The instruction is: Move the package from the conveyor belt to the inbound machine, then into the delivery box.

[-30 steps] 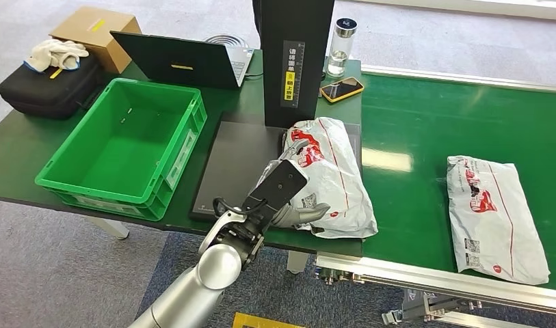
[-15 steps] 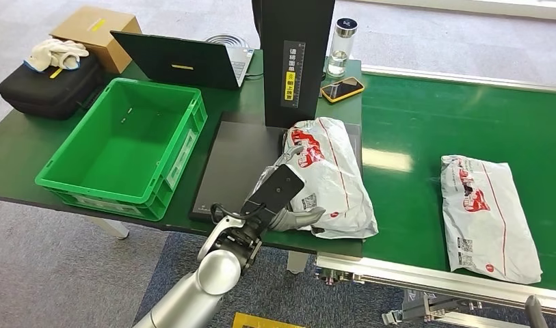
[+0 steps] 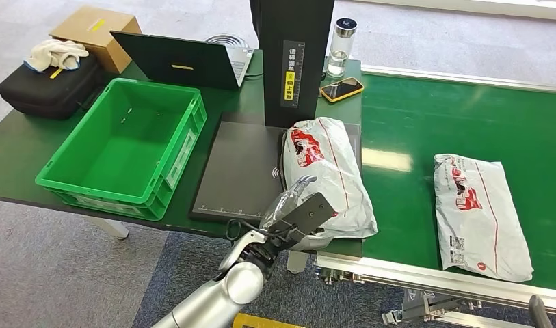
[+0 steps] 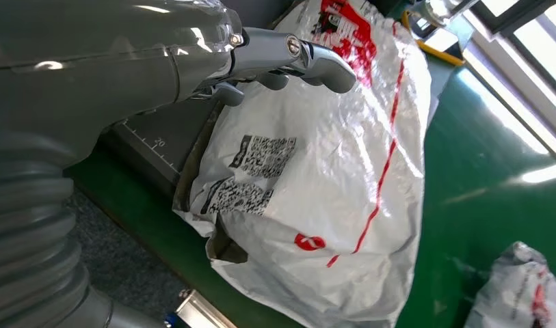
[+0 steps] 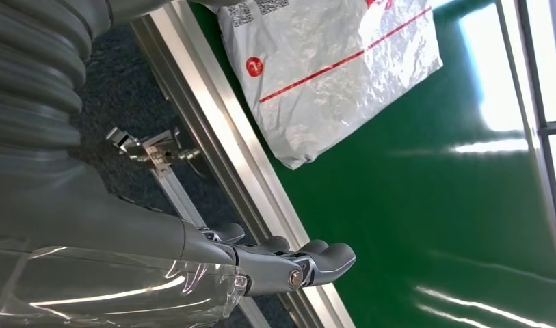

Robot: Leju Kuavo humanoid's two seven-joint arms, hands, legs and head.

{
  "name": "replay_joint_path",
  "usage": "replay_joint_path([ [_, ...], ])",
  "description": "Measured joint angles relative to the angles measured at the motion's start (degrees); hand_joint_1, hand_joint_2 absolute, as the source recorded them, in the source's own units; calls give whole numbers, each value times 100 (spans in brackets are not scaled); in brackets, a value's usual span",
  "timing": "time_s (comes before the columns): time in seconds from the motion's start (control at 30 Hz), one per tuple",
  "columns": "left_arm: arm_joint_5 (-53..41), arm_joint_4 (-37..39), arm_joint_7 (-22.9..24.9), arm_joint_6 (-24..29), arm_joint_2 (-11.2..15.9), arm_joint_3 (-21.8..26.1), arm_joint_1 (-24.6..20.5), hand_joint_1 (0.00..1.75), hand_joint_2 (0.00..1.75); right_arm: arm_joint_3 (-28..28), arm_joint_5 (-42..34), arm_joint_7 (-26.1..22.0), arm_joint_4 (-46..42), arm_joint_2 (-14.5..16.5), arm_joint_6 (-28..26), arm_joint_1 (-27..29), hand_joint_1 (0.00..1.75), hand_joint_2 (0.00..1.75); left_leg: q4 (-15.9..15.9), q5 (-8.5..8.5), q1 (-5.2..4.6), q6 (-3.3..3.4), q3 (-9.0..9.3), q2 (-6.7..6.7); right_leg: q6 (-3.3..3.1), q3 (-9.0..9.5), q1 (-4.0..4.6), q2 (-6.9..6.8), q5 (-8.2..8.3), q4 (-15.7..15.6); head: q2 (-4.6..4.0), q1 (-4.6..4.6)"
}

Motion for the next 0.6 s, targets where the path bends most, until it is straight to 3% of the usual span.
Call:
replay_joint_path([
  [0.17, -128, 371, 3, 31, -31, -136, -71, 0, 175, 184, -257, -131, -90, -44, -95, -27, 0, 175, 0, 0, 0, 0, -1, 0, 0, -1, 0, 0, 0, 1, 0, -1],
  [0.4, -119, 749, -39, 203, -56, -315, -160, 0, 175, 1000, -691, -258, -343, -301, -490, 31, 0, 175, 0, 0, 0, 0, 0, 2, 0, -1, 0, 1, 0, 0, -1, 0],
  [0.6, -159, 897, -28, 245, -86, -391, -231, 0, 175, 1501, -794, -334, -655, -395, -520, 154, 0, 175, 0, 0, 0, 0, 0, 2, 0, -1, 0, 1, 0, 0, -1, -1],
])
